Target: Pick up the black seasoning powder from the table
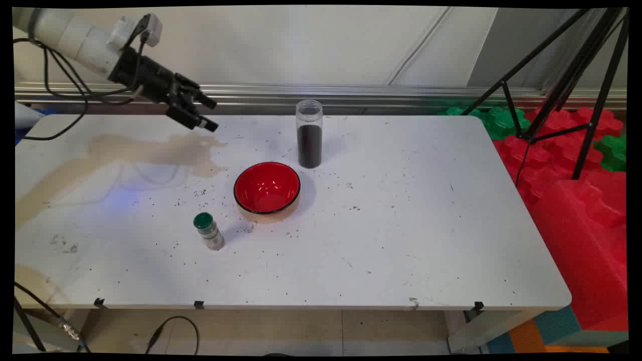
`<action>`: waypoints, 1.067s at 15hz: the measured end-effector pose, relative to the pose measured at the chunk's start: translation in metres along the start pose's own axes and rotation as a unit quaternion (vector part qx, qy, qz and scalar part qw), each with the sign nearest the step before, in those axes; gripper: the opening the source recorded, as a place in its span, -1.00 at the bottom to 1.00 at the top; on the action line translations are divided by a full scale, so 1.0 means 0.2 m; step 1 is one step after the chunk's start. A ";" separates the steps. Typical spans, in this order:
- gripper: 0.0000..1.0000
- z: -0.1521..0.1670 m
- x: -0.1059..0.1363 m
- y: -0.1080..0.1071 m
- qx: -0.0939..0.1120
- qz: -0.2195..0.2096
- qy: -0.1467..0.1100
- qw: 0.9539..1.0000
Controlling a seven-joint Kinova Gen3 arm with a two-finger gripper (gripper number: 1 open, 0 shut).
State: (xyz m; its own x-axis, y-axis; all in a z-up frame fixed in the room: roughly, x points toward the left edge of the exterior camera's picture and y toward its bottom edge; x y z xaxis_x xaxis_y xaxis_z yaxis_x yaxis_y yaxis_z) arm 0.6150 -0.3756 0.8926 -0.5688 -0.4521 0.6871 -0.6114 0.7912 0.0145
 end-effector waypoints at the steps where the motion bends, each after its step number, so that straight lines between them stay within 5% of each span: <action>1: 1.00 0.02 0.02 -0.01 -0.002 0.004 0.005 1.000; 16: 1.00 0.29 0.15 -0.16 -0.043 0.055 0.066 0.995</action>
State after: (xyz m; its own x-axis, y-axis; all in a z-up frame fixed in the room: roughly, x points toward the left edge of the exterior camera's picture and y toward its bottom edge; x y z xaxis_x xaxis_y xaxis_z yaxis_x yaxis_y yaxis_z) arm 0.5853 -0.4378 0.8694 -0.5486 -0.3069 0.7777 -0.4962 0.8682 -0.0075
